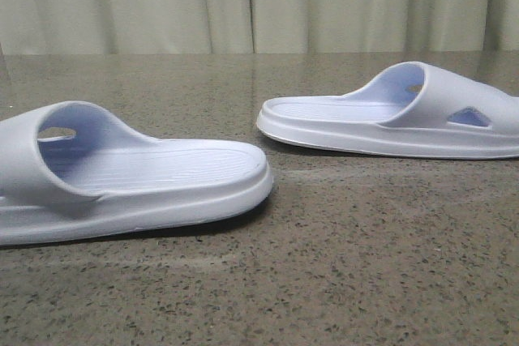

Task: Insert blue slippers together front up
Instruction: 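Grasp the slipper nearest the left gripper by its heel edge, then lift the grasped slipper off the table with the left gripper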

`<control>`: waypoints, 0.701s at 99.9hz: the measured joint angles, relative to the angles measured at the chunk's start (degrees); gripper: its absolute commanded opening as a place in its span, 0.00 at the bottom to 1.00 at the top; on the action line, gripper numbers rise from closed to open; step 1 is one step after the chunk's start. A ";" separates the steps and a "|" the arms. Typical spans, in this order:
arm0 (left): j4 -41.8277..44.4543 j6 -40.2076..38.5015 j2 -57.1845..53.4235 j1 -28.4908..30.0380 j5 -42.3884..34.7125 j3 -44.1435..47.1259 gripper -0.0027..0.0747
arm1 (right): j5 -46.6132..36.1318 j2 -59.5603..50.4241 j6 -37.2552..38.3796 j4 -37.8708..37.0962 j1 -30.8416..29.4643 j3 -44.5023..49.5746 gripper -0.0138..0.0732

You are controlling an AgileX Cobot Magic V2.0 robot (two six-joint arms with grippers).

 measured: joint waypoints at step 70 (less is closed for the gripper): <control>-5.93 9.38 4.05 0.00 3.55 -0.44 0.25 | 0.00 0.00 0.00 0.00 0.00 0.00 0.68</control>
